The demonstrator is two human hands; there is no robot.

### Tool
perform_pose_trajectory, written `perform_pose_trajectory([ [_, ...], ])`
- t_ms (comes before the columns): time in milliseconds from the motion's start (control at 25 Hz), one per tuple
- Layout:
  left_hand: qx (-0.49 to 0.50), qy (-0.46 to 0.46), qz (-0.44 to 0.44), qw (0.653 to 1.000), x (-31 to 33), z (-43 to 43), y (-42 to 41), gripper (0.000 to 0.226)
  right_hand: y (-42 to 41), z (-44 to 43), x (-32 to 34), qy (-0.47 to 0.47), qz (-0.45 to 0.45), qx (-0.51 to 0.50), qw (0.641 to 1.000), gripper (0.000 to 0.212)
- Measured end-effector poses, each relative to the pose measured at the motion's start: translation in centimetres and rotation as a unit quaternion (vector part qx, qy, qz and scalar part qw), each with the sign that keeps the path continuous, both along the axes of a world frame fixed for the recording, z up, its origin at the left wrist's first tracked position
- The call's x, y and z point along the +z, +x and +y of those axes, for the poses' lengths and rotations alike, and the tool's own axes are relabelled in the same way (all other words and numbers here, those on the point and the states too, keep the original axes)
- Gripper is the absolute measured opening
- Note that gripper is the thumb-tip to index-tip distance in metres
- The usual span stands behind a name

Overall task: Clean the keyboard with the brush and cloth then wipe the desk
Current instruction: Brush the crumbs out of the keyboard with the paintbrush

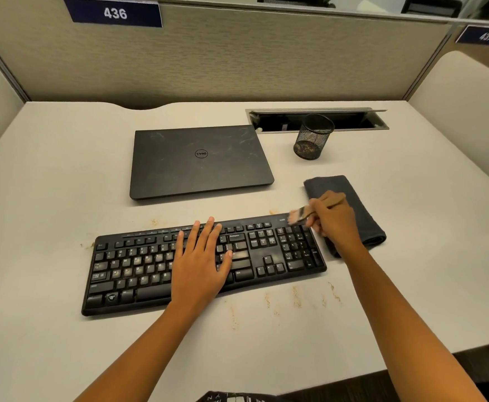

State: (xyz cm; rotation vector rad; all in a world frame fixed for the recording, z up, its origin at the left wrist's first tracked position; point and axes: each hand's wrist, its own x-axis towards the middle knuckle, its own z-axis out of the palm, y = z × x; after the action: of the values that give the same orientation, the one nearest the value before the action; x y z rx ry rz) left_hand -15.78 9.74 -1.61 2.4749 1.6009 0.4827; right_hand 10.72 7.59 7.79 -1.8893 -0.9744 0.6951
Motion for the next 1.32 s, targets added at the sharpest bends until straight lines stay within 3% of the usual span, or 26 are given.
perform_pose_trajectory([
  [120,0.001,0.000,-0.002,1.000,0.0,0.0,0.1,0.067,0.4,0.6,0.4,0.039,-0.065,-0.061,0.995,0.021],
  [320,0.001,0.000,-0.002,1.000,-0.2,0.1,0.0,0.067,-0.2,1.0,-0.3,-0.007,0.102,0.083,0.991,0.031],
  [400,0.000,0.001,-0.007,1.000,-0.2,0.1,0.1,0.067,-0.5,0.2,-0.7,-0.025,0.104,0.088,0.990,0.030],
  [560,0.001,0.003,-0.003,1.000,-0.1,0.1,0.0,0.067,-0.7,-0.8,0.1,0.030,-0.085,-0.022,0.996,0.023],
  [760,0.003,0.007,-0.009,1.000,-0.1,0.0,0.1,0.066,-3.0,-2.5,-1.5,0.058,-0.130,0.105,0.984,0.020],
  [960,0.004,0.007,0.001,1.000,0.0,0.0,0.0,0.066,-3.5,-3.6,-3.8,0.055,-0.285,0.189,0.938,0.012],
  [1320,0.005,0.010,0.002,1.000,0.0,0.0,0.1,0.067,-4.5,-2.5,-3.6,0.098,-0.135,0.073,0.983,0.017],
])
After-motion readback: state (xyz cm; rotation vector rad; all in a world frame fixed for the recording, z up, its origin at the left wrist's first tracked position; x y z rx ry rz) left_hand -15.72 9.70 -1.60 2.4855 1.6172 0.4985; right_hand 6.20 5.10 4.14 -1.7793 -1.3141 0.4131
